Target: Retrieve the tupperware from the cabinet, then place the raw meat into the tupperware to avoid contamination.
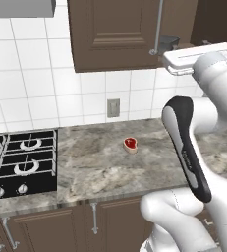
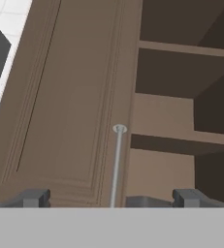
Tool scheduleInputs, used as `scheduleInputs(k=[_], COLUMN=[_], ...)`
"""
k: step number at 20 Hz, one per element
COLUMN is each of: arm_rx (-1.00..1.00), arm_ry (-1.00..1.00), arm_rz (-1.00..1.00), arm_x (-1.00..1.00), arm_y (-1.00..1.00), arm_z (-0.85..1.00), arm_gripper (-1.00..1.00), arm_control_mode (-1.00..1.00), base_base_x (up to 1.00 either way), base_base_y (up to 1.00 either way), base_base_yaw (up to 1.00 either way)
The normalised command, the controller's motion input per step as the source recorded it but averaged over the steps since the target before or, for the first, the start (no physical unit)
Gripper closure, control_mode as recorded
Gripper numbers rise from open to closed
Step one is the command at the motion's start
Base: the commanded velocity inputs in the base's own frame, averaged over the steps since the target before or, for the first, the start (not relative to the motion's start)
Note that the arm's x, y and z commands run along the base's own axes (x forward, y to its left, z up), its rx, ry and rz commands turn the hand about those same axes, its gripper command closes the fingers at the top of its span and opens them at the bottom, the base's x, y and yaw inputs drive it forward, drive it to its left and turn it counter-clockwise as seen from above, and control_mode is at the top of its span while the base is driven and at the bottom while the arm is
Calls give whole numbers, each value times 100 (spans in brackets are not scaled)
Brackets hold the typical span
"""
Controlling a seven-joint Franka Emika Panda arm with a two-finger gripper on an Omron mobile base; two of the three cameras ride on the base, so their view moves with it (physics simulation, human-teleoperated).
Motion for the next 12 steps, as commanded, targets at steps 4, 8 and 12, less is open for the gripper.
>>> scheduleInputs(k=[4,8,12], arm_rx=[4,3,1], arm_ry=[0,0,0], arm_rz=[0,0,0], arm_x=[23,27,25], arm_y=[-11,-12,-2], arm_z=[0,0,0], arm_gripper=[-100,-100,-100], arm_control_mode=[-100,-100,-100], base_base_x=[0,0,0], base_base_y=[0,0,0], base_base_yaw=[0,0,0])
